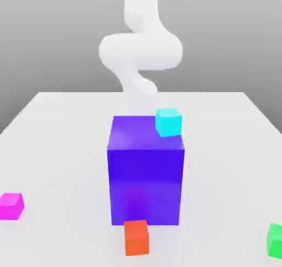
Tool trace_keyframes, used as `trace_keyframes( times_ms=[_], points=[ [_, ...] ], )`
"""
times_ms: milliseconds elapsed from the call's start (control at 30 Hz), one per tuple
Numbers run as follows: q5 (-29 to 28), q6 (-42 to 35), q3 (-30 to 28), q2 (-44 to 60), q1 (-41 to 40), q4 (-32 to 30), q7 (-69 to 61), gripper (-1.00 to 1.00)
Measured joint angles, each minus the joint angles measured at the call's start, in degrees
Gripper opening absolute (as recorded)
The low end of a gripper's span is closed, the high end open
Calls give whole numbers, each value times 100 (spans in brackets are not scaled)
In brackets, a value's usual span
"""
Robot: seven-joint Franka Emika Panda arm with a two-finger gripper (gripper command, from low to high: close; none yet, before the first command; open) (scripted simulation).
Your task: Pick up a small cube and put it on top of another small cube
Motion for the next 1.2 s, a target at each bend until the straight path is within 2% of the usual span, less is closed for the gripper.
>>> trace_keyframes(
  times_ms=[267, 533, 700, 833, 1000, 1033, 1200],
  points=[
    [-386, 683, -103, 1702, -1159, -291, 1554, 0],
    [-505, 1362, -584, 3360, -1965, -578, 2889, 0],
    [-155, 1804, -843, 4397, -2599, -764, 3421, 0],
    [438, 2144, -921, 5226, -2927, -908, 3619, 0],
    [934, 2853, -667, 6264, -3274, -791, 3463, 0],
    [986, 3008, -604, 6463, -3328, -751, 3424, -100],
    [980, 3019, -602, 6463, -3329, -751, 3430, -100]
  ],
)
